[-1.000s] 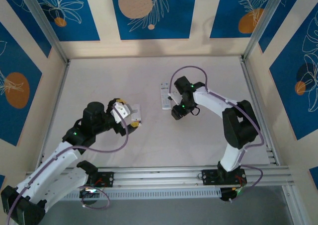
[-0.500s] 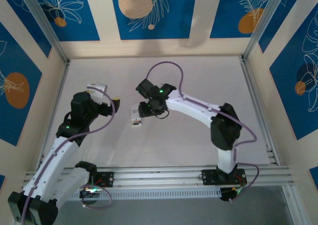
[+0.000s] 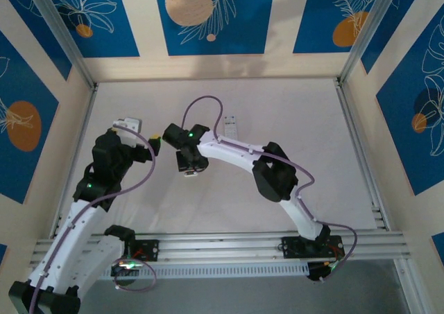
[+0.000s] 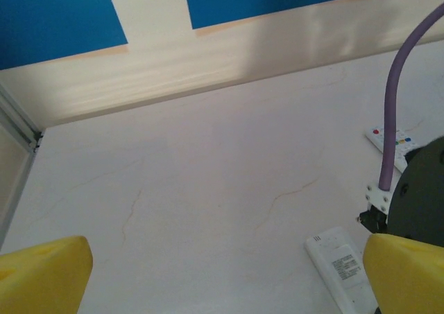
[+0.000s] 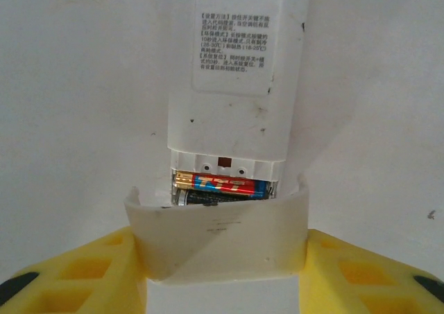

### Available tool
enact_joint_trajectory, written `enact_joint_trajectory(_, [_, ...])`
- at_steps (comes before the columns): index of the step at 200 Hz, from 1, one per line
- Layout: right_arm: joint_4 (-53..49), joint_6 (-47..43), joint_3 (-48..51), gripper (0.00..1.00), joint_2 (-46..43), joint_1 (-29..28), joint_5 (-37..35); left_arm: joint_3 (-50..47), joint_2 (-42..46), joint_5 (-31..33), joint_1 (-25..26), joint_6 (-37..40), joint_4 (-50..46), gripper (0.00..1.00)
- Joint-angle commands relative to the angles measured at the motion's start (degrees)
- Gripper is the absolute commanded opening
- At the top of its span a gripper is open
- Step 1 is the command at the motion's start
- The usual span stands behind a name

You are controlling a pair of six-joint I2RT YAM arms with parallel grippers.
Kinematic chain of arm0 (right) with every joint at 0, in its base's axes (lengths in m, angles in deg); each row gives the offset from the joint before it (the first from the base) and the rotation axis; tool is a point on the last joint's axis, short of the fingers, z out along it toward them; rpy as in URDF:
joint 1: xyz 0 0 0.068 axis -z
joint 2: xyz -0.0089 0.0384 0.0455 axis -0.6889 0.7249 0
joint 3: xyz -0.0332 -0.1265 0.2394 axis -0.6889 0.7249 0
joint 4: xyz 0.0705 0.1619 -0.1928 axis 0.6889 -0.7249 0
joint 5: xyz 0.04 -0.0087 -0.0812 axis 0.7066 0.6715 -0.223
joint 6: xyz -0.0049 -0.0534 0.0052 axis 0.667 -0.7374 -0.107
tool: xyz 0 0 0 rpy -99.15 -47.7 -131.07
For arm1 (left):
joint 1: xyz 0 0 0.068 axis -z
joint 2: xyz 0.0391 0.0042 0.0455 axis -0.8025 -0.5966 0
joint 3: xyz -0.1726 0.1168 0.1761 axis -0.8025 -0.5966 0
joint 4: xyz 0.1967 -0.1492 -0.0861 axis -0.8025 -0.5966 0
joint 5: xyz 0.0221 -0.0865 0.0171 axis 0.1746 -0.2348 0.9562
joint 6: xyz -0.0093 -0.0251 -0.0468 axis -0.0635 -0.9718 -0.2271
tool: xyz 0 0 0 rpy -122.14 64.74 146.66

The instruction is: Load the batteries into the remote control

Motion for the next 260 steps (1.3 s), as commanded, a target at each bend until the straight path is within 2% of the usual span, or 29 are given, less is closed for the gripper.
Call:
enact_joint_trajectory(1, [-3.4,2.21,-2.28,0.5,1.75,-0.33,-2.11,-0.77,1.01,3.27,-0.52,0.47,1.08,1.0])
enact_joint_trajectory(42, [-3.21,3.11,-2.7,0.51,3.59,-1.53,-2.11,-1.21,1.73,6.27,-0.51,1.47,0.83,1.0])
enact_joint_trajectory(174, [-3.47,6.75,-5.14,0.57,7.6,-1.24,-0.89,-1.48,1.96,5.55,-0.52,1.67,1.04,1.0])
enact_joint_trajectory(236, [-3.8,6.86,-6.78,0.7,7.77,-0.66,-0.68,-1.57,1.65,4.89,-0.52,1.63,0.93,1.0])
enact_joint_trajectory(260, [-3.78,6.65,-7.06,0.71,7.07,-0.75,-0.69,-1.57,1.52,4.8,-0.52,1.67,0.94,1.0])
